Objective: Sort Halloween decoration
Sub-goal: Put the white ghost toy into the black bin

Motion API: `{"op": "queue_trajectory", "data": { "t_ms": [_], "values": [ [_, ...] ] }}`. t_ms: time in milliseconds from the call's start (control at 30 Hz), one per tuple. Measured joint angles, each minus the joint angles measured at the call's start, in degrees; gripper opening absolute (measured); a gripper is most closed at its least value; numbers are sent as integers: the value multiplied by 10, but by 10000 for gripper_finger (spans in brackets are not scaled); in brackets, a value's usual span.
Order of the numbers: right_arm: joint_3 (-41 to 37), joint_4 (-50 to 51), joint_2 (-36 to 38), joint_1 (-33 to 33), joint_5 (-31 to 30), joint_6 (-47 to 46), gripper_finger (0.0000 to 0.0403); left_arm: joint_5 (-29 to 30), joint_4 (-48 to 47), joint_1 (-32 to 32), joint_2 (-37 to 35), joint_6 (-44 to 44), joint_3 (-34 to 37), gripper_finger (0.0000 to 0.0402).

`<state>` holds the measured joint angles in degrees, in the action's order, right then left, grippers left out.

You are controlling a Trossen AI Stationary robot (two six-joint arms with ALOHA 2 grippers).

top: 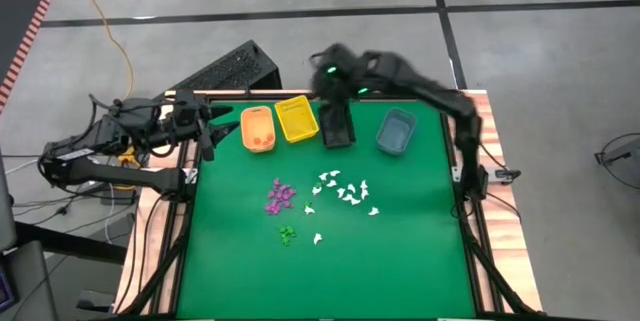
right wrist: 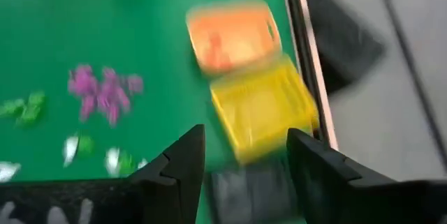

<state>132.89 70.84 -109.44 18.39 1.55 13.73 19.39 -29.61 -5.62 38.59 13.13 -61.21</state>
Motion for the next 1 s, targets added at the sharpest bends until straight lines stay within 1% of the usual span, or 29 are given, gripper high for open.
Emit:
{"op": "queue_trajectory", "data": {
  "t_ms": [67,133,200,267,333,400,533,633,700,800,900,1000],
  "values": [
    [-6,60,35,10,-2,-31,187,3,0,0,0,0,0,232],
    [-34,103,86,13,-8,-58,182,2,0,0,0,3,0,232],
    [-86,117,141,6,-15,-84,177,2,0,0,4,8,0,232],
    [-160,108,196,-13,-18,-115,173,3,0,0,4,9,0,232],
    [-253,76,252,-44,-36,-154,170,4,0,0,4,11,0,232],
    [-359,42,315,-83,-69,-206,169,4,0,0,8,18,0,232],
    [-562,-89,438,-167,-108,-316,168,5,0,0,15,26,0,232],
    [-687,-182,496,-224,-140,-382,168,5,-2,0,25,40,0,232],
    [-749,-233,513,-260,-140,-416,168,5,-4,0,35,49,0,232],
    [-817,-269,510,-305,-136,-454,168,4,-5,0,50,62,0,232],
    [-855,-304,486,-342,-134,-458,169,4,-4,0,64,71,0,232],
    [-865,-328,441,-366,-135,-436,172,-9,-4,0,78,80,0,232]
  ]
}}
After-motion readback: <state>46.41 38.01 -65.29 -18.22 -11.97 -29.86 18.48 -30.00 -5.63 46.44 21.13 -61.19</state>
